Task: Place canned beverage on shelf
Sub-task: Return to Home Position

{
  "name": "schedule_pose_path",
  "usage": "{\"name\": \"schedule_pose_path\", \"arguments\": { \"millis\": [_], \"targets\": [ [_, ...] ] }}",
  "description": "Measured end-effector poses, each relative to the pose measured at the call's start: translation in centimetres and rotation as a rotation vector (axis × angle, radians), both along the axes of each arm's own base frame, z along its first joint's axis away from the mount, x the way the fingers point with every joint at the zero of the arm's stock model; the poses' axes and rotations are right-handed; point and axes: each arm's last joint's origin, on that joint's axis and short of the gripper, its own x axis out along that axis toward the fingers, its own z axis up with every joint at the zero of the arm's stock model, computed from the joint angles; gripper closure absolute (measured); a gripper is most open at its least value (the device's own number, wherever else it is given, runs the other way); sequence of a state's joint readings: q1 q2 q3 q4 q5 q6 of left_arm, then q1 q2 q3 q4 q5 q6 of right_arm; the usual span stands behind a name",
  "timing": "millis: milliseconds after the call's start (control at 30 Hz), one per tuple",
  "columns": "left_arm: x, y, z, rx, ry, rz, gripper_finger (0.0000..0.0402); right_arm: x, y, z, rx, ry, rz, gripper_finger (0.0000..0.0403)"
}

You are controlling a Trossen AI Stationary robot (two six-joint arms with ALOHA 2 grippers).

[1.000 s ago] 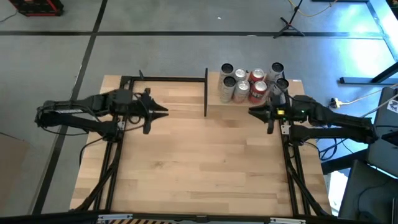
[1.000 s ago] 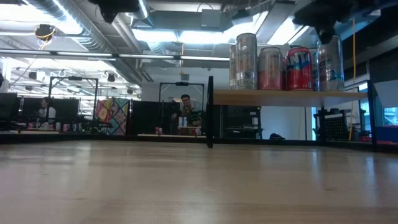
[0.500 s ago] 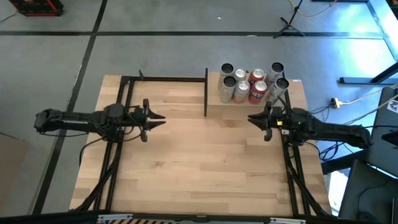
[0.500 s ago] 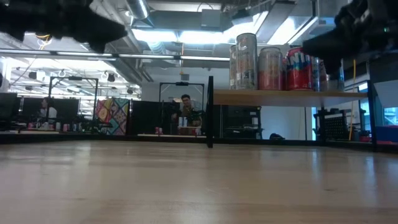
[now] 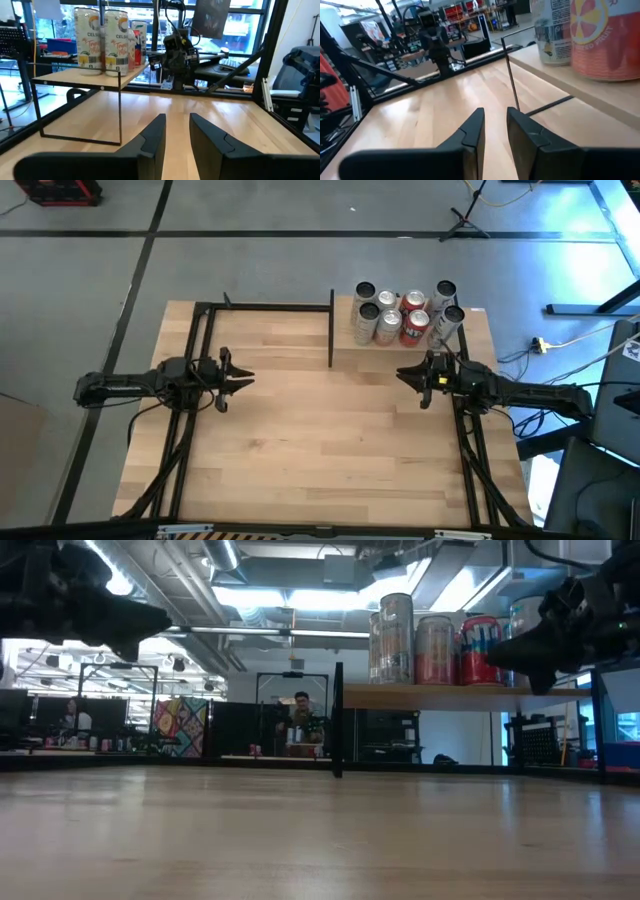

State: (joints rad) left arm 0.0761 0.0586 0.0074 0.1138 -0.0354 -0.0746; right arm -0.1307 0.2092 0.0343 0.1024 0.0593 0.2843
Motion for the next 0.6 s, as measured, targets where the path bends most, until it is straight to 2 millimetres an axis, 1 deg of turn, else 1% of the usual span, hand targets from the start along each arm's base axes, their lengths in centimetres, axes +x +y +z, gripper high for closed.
{"name": "schedule_pose_path", "arguments": {
  "millis": [67, 133, 333, 467, 600],
  "targets": [
    [-0.3, 0.0, -0.1, 0.003, -0.002, 0.0, 0.0324, 0.0, 0.0, -0.5, -0.002, -0.02, 0.0, 0.0333],
    [-0.4, 0.0, -0.1, 0.007, 0.0, -0.001, 0.0324, 0.0, 0.0, -0.5, -0.002, -0.021, -0.012, 0.0333],
    [-0.3, -0.1, -0.5, -0.022, 0.042, -0.032, 0.0324, -0.1, -0.2, -0.9, -0.035, 0.03, -0.06, 0.0333],
    [-0.2, -0.1, -0.7, -0.025, 0.06, -0.037, 0.0324, -0.1, -0.1, -1.0, -0.047, 0.046, -0.036, 0.0333],
    [-0.2, -0.1, -0.7, -0.026, 0.06, -0.022, 0.0324, -0.1, -0.1, -1.5, -0.038, 0.098, -0.02, 0.0333]
  ]
}}
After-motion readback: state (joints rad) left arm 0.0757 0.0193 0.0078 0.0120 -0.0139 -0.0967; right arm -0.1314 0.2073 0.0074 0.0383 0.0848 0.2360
